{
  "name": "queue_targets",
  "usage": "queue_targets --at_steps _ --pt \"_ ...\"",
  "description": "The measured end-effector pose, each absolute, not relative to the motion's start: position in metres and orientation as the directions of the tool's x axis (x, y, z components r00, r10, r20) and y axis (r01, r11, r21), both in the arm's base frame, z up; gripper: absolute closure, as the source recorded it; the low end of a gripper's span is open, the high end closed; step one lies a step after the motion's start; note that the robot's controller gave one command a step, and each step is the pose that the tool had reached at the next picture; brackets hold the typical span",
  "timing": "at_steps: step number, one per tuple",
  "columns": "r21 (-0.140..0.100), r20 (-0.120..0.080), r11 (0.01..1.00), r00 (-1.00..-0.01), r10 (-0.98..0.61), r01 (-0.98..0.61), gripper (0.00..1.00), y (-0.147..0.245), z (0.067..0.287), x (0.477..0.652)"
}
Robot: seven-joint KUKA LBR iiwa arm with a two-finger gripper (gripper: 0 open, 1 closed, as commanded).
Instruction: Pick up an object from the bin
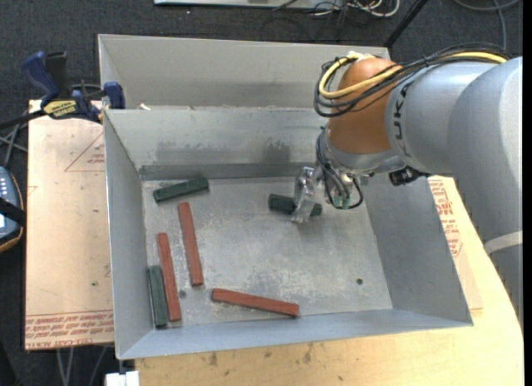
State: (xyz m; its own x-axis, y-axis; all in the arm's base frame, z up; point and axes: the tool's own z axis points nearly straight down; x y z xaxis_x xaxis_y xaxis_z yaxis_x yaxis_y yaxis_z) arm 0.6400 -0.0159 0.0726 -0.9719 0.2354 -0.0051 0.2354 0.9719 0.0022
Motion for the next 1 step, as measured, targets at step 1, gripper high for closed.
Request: queue_targets --at_steps 1 --pt "0.001 -0.006 0.962 -0.962 0.272 0.272 1.0 -0.0452 0.2267 0.6141"
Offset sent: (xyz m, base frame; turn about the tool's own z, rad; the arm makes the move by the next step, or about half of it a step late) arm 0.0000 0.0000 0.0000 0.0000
